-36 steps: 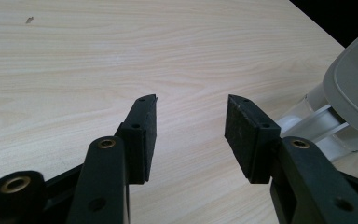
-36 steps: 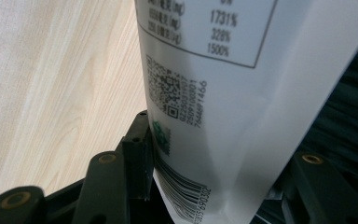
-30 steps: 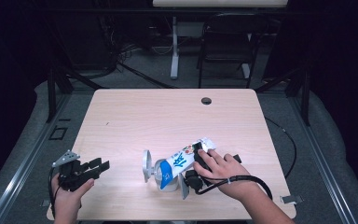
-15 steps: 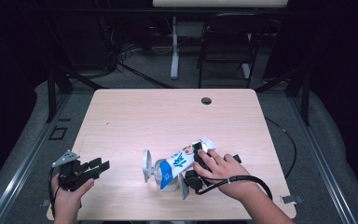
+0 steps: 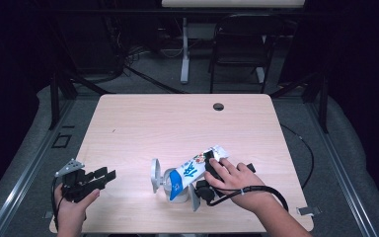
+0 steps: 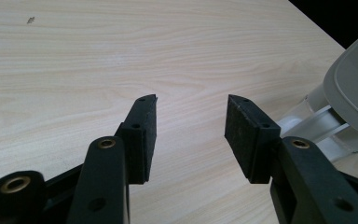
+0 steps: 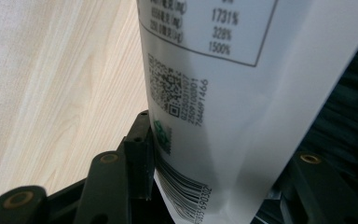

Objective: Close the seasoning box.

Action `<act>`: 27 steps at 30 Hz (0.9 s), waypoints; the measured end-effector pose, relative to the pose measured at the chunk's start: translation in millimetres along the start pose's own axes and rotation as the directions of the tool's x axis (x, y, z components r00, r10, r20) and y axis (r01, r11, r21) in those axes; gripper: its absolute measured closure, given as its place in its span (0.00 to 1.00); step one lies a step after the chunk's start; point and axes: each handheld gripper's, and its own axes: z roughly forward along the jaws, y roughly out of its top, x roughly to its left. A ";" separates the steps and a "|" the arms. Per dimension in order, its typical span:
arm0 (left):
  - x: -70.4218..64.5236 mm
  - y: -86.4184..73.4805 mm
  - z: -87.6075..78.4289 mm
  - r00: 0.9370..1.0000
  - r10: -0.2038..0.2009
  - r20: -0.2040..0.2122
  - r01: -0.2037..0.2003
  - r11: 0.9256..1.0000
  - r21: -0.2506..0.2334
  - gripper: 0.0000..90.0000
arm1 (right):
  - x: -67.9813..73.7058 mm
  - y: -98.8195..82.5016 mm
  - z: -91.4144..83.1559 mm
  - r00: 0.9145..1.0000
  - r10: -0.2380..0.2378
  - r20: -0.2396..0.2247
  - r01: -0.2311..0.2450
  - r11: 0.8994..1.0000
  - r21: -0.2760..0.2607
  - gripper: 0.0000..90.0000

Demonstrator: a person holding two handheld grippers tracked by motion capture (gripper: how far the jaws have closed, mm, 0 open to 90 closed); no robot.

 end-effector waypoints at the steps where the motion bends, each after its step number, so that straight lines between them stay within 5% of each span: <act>1: 0.0 0.0 0.0 1.000 0.000 0.000 0.000 1.000 0.000 0.60 | 0.0 0.0 -0.1 1.000 0.000 0.001 0.000 1.000 0.000 0.56; 27: 0.8 -0.4 0.2 1.000 -0.002 -0.002 0.002 1.000 -0.002 0.60 | 0.2 0.1 -1.4 1.000 -0.008 -0.002 0.008 1.000 0.000 0.58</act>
